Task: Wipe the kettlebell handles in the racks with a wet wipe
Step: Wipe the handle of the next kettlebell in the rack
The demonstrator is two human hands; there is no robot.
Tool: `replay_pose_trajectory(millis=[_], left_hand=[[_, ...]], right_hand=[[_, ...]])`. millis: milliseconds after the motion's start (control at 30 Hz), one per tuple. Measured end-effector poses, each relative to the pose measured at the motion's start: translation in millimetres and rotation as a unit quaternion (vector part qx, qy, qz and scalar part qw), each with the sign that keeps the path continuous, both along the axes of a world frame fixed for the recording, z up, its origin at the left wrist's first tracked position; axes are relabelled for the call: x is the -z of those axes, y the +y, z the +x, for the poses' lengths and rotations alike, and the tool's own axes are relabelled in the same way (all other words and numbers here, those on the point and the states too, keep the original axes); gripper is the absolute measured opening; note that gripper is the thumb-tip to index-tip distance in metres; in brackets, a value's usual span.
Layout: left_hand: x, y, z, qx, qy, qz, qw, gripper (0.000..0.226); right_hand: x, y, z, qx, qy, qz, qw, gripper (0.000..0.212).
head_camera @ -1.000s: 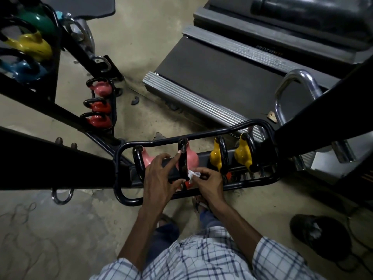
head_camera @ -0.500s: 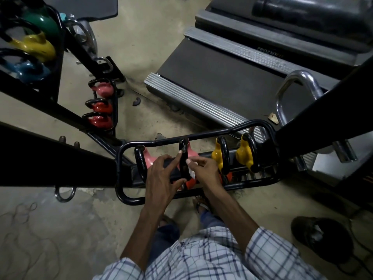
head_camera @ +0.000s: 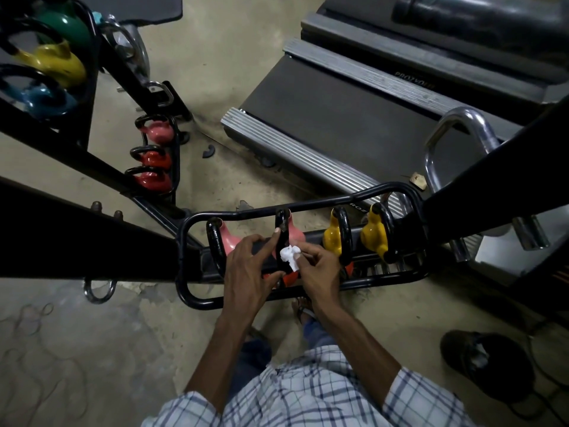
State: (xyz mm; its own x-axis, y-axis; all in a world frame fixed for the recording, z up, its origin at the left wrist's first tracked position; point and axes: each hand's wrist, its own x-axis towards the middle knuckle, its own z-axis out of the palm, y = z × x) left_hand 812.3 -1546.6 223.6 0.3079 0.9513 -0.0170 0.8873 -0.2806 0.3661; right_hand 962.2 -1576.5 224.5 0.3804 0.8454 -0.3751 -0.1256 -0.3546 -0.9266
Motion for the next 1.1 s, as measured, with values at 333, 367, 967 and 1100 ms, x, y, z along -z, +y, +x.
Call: replay_pose_trajectory(millis=[333, 367, 967, 1100], left_hand=[[1, -1, 0, 0.001, 0.006, 0.004, 1.000, 0.097], [1, -1, 0, 0.001, 0.005, 0.005, 1.000, 0.095], [-2, 0, 4, -0.011, -0.022, -0.014, 1.000, 0.104], [0, -2, 5, -0.008, -0.017, -0.015, 1.000, 0.105]], right_hand=[[1, 44, 4, 0.068, -0.010, 0.040, 0.997, 0.011], [2, 42, 3, 0.063, -0.011, 0.044, 0.997, 0.011], [31, 96, 8, 0.071, 0.014, -0.038, 0.997, 0.005], [21, 80, -2, 0.095, 0.005, -0.006, 0.995, 0.005]])
